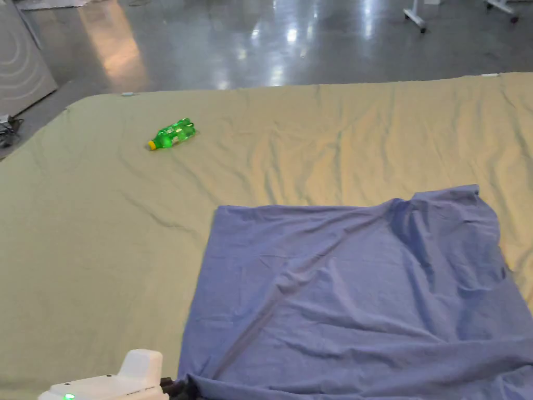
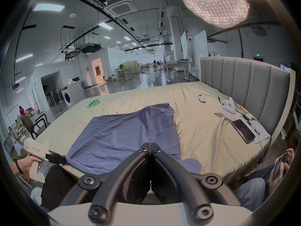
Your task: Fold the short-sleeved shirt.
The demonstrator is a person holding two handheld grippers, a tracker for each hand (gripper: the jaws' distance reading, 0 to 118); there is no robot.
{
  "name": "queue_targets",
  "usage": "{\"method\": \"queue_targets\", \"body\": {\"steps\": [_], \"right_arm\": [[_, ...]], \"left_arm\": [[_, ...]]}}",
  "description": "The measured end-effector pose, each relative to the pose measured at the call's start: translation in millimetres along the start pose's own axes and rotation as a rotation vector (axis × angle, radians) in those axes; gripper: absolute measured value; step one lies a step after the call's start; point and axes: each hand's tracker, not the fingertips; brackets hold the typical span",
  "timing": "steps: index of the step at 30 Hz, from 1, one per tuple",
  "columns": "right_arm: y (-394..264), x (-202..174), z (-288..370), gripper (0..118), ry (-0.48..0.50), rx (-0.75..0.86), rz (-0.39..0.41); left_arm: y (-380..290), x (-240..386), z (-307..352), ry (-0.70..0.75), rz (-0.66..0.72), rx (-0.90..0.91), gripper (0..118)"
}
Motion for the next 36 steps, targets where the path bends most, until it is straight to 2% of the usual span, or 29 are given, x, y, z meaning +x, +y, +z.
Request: {"method": "queue_targets", "body": {"steps": [6, 7, 9, 10, 13, 18, 21, 22, 23, 24, 25, 26, 30, 35, 36], "right_arm": [[-4, 34, -1, 1, -0.14, -0.053, 0.007], [-6, 41, -5, 17, -0.155, -0.09, 0.026], [-17, 56, -15, 74, -0.171, -0.141, 0.074], [-23, 61, -22, 91, -0.18, -0.168, 0.088], [-31, 71, -42, 84, -0.163, -0.316, 0.059], [-56, 80, -75, 84, -0.117, -0.437, -0.114], [-65, 82, -93, 81, -0.078, -0.481, -0.179], [-66, 81, -99, 72, -0.062, -0.51, -0.195], [-66, 80, -103, 57, -0.04, -0.518, -0.205], [-67, 79, -107, 39, -0.02, -0.528, -0.21], [-72, 81, -113, 14, -0.014, -0.528, -0.226], [-73, 80, -115, 7, -0.014, -0.537, -0.224], [-68, 73, -107, 5, -0.041, -0.507, -0.195], [-53, 76, -73, 4, -0.018, -0.383, -0.271], [-48, 78, -72, 4, 0.009, -0.381, -0.295]], "left_arm": [[10, 15, -12, 0.045, -0.099, -0.073, 12], [11, 17, -14, 0.054, -0.11, -0.081, 12], [13, 16, -20, 0.07, -0.138, -0.096, 12], [13, 18, -20, 0.076, -0.152, -0.099, 12], [12, 29, -16, 0.083, -0.157, -0.101, 12], [11, 20, -17, 0.064, -0.121, -0.095, 12], [11, 16, -16, 0.059, -0.113, -0.098, 12], [11, 16, -16, 0.059, -0.11, -0.099, 12], [10, 16, -16, 0.059, -0.109, -0.099, 12], [10, 17, -19, 0.059, -0.11, -0.096, 12], [9, 16, -19, 0.06, -0.11, -0.092, 12], [8, 16, -19, 0.06, -0.111, -0.086, 12], [3, 24, -5, 0.043, -0.111, -0.039, 12], [16, 24, 5, 0.023, -0.137, 0.061, 8], [-4, -1, 26, 0.017, -0.125, 0.068, 8]]}}
